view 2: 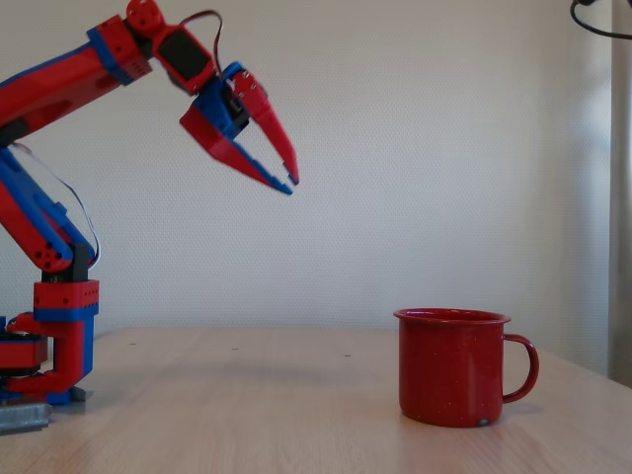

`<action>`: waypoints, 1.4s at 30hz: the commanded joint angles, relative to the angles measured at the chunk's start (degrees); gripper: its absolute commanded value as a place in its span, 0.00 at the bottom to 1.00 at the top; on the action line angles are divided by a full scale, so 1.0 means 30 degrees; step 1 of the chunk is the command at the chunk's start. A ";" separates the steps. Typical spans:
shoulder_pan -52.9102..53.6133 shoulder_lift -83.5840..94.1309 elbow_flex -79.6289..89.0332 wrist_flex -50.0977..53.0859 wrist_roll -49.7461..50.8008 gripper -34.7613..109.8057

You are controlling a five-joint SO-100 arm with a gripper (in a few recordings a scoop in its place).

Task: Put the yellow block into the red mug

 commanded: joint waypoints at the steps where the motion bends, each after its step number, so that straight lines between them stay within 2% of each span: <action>1: -0.0322 0.2520 0.2373 -0.1113 0.0498 0.24; 13: -0.2051 1.0049 1.4531 -0.4248 0.0176 0.24; 21: -0.1992 1.4326 2.0244 -0.4834 -0.0205 0.24; 30: -0.1641 1.7959 2.3145 -0.4014 -0.0820 0.24; 42: -0.1670 1.8105 2.3203 -0.3691 -0.0762 0.24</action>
